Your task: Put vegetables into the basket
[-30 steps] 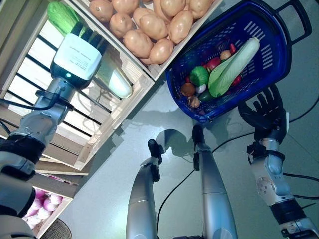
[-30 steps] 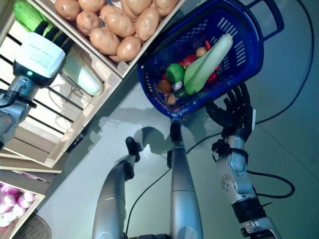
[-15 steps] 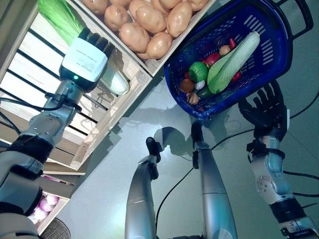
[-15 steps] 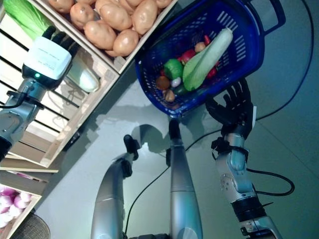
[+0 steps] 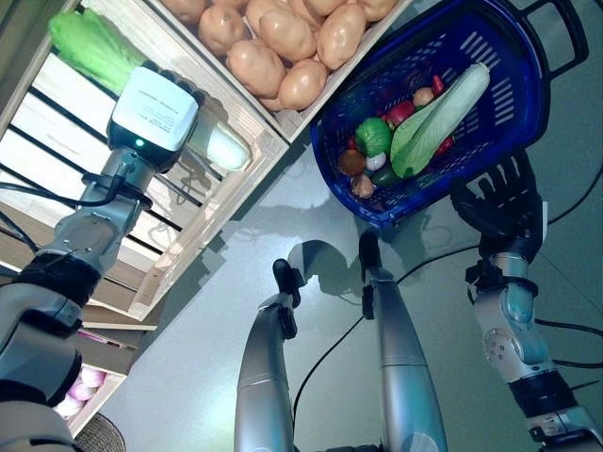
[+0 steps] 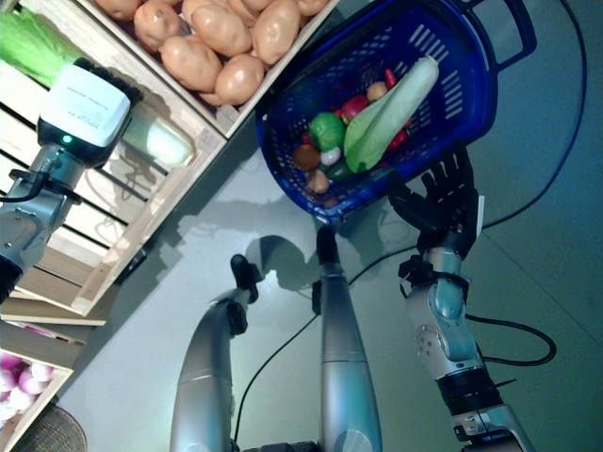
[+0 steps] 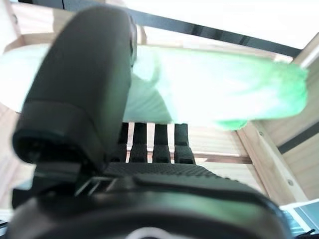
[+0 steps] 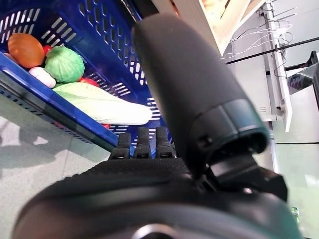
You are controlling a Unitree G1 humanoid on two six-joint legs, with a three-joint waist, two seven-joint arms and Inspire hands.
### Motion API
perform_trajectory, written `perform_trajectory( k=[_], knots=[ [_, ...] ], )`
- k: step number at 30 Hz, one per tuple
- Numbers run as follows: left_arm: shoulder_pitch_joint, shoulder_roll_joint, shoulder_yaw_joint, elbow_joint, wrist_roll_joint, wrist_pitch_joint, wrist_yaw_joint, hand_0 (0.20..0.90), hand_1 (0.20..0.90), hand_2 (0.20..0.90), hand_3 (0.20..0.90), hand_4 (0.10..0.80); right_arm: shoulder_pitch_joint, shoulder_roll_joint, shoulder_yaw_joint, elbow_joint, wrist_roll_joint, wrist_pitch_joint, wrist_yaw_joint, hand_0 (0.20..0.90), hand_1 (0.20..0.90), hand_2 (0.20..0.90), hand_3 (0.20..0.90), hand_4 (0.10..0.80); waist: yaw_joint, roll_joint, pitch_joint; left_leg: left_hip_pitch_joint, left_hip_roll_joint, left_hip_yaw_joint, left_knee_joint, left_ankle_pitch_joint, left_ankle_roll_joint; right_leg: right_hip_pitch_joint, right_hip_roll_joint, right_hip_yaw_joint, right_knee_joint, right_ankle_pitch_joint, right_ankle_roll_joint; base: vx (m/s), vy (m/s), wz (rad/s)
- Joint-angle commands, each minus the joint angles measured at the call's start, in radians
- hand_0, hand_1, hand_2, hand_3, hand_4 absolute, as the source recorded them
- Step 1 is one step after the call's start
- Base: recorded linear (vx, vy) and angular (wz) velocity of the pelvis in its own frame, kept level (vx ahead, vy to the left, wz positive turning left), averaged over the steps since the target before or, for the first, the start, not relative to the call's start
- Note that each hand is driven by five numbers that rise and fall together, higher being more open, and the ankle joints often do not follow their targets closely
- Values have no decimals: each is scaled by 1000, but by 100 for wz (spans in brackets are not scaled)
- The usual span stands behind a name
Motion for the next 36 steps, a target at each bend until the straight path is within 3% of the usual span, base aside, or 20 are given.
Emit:
perform_trajectory(
  k=[1, 10, 19, 28, 32, 36],
  knots=[
    [-74, 90, 96, -3, -39, 86, 39, 300, 300, 300, 300, 400, -5, -43, -60, -150, -15, -65, -32, 900, 900, 900, 900, 800, 2, -33, -1, -24, 7, -2, -32, 44, -14, 63, -36, -25, 17, -31, 21, 0, 0, 0],
    [-43, 82, 128, -2, -106, 139, 81, 300, 300, 300, 300, 400, -3, -38, -62, -155, -18, -64, -32, 900, 900, 900, 900, 800, 5, -34, -1, -6, 3, -2, -43, 49, -17, 83, -36, -25, 2, -26, 22, 0, 0, 0],
    [32, 101, 219, -15, -233, 85, 227, 300, 300, 300, 300, 400, 18, -22, -61, -165, -16, -72, -27, 900, 900, 900, 900, 800, 10, -44, -1, 76, -4, -8, -86, 64, -26, 178, -31, -36, -54, -18, 20, 4, -9, 0],
    [219, 83, 420, -145, -385, -52, 346, 300, 300, 300, 300, 400, 63, 20, -69, -161, -37, -88, -14, 900, 900, 900, 900, 800, 36, -47, -1, 235, -13, -12, -183, 98, -38, 348, -36, -70, -156, -9, 18, 17, -27, 0],
    [316, 41, 533, -219, -446, -147, 360, 300, 300, 300, 300, 400, 81, 42, -73, -155, -40, -102, -13, 900, 900, 900, 900, 800, 55, -57, -1, 315, -17, -17, -234, 117, -41, 437, -39, -96, -206, -2, 17, 9, -52, 4],
    [375, -13, 597, -270, -532, -231, 357, 300, 300, 300, 300, 400, 91, 66, -71, -136, -48, -108, -3, 900, 900, 900, 900, 800, 71, -65, -1, 396, -19, -20, -280, 126, -42, 521, -42, -117, -245, -4, 18, 45, -42, 2]
  ],
)
